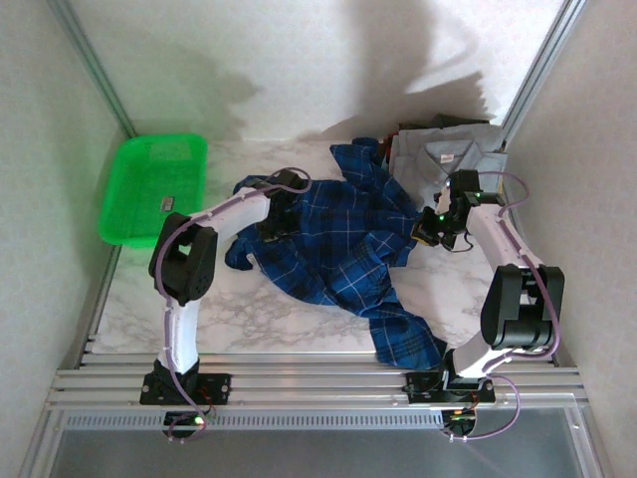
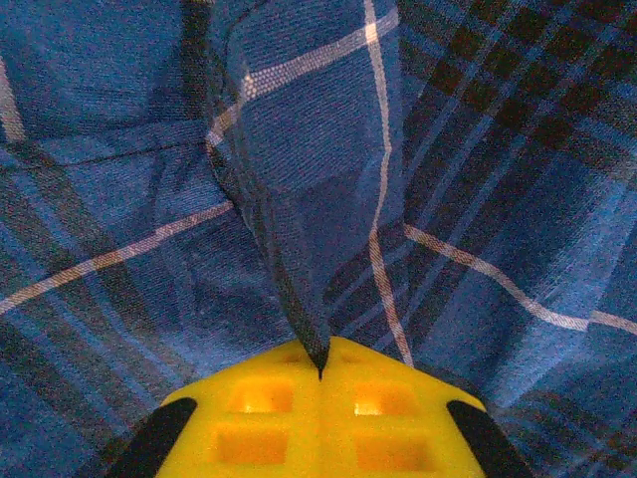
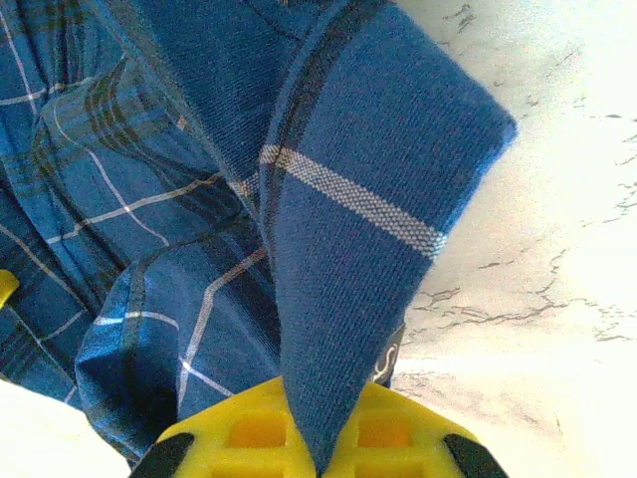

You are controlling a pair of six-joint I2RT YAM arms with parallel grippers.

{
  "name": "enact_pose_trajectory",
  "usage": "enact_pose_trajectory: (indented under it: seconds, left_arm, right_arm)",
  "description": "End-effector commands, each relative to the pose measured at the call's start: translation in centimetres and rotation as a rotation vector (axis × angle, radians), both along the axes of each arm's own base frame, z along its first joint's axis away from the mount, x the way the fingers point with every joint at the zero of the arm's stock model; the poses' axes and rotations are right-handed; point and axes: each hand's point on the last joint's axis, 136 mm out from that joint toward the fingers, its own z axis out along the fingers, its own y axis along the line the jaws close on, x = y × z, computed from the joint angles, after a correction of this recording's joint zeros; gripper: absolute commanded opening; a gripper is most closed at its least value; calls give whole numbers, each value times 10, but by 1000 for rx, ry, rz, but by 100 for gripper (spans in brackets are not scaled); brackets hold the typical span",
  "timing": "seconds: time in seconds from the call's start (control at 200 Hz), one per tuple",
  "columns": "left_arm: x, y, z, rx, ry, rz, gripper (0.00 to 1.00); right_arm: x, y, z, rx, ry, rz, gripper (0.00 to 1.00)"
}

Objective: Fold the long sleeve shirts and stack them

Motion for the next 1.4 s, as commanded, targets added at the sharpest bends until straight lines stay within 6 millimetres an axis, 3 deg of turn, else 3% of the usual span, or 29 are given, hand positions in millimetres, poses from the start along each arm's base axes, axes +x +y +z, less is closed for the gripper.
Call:
enact_pose_trajectory:
  seconds: [0.0,0.12,0.285,0.521,0.771,1.006,1.061,1.121,1.176,1.236,1.261,1.396]
  left_arm:
    - [-8,14,30,31,-56,38,2]
    - [-27,24,43,-4,-95,101,1]
    - [-69,43,60,-78,-169,241,0]
    - [-146,55,69,-188,-219,431,0]
    - [-223,66,32,-322,-183,612,0]
    - [-270,65,-7,-278,-61,631,4]
    - [-278,66,-15,-247,-25,629,14]
    - [-280,69,-11,-215,-22,638,55]
    - [-271,71,11,-211,-77,649,74]
    - [-257,75,45,-225,-161,668,84]
    - [-248,74,64,-253,-200,678,96]
    - [-208,75,134,-320,-334,669,98]
  right_arm:
    - [12,0,9,-11,-30,-10,0]
    - [21,-6,14,-34,-53,-46,0]
    - [42,-12,27,-44,-106,-99,0]
    - [64,-29,40,-80,-138,-164,0]
    - [71,-51,64,-125,-178,-173,0]
    - [62,-60,59,-131,-161,-188,0]
    - [59,-60,57,-129,-154,-190,0]
    - [55,-60,56,-129,-151,-190,0]
    - [51,-59,55,-127,-143,-185,0]
    - [44,-58,51,-127,-127,-179,0]
    - [41,-58,49,-129,-118,-177,0]
    - [24,-57,38,-138,-87,-161,0]
